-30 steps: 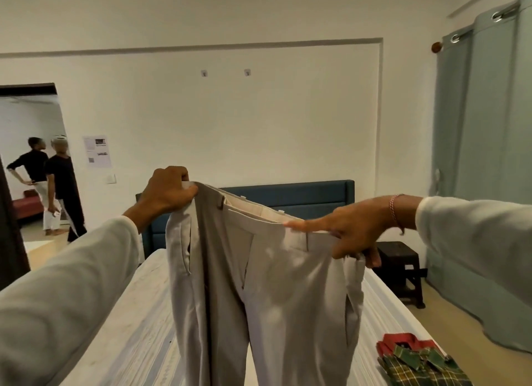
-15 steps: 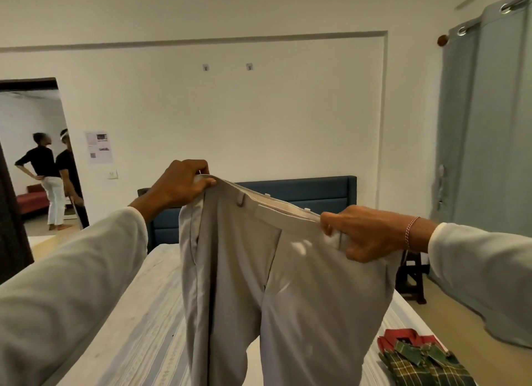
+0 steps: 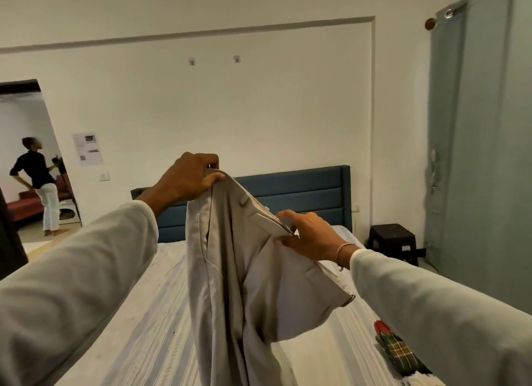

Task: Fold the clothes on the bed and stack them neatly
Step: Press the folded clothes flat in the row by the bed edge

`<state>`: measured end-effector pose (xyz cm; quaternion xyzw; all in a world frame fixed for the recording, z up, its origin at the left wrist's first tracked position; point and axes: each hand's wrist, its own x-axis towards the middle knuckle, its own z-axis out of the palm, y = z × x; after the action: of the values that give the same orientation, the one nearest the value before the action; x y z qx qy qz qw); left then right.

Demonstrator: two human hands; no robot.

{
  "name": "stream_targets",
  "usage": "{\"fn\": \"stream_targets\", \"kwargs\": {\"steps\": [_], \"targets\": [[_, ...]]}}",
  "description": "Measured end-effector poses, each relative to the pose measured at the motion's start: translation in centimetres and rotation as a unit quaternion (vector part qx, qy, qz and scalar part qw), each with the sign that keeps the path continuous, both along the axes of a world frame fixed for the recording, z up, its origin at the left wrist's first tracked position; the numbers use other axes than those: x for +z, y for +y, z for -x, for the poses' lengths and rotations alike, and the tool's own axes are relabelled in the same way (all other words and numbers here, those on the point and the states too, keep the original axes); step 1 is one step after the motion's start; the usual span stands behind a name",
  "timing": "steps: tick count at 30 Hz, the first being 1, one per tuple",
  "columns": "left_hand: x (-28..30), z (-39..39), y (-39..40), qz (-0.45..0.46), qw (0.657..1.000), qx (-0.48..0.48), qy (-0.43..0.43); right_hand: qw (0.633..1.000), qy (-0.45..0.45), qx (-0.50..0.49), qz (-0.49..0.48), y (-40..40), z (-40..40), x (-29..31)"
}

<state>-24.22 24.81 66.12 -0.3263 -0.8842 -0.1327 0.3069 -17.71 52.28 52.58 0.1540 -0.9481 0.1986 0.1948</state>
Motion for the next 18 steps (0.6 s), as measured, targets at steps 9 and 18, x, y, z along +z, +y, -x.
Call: {"fn": "stream_targets", "kwargs": {"steps": [9, 18], "targets": [[-1.8, -1.1, -0.3, 0.003, 1.0, 0.002, 0.019, 0.962, -0.098, -0.075, 0.244, 0.0, 1.2, 4.1], [-6.3, -4.2, 4.5, -0.054, 0.988, -0.134, -0.053, 0.819, -0.147, -0.099, 0.545, 0.2, 3.1, 6.1]]}}
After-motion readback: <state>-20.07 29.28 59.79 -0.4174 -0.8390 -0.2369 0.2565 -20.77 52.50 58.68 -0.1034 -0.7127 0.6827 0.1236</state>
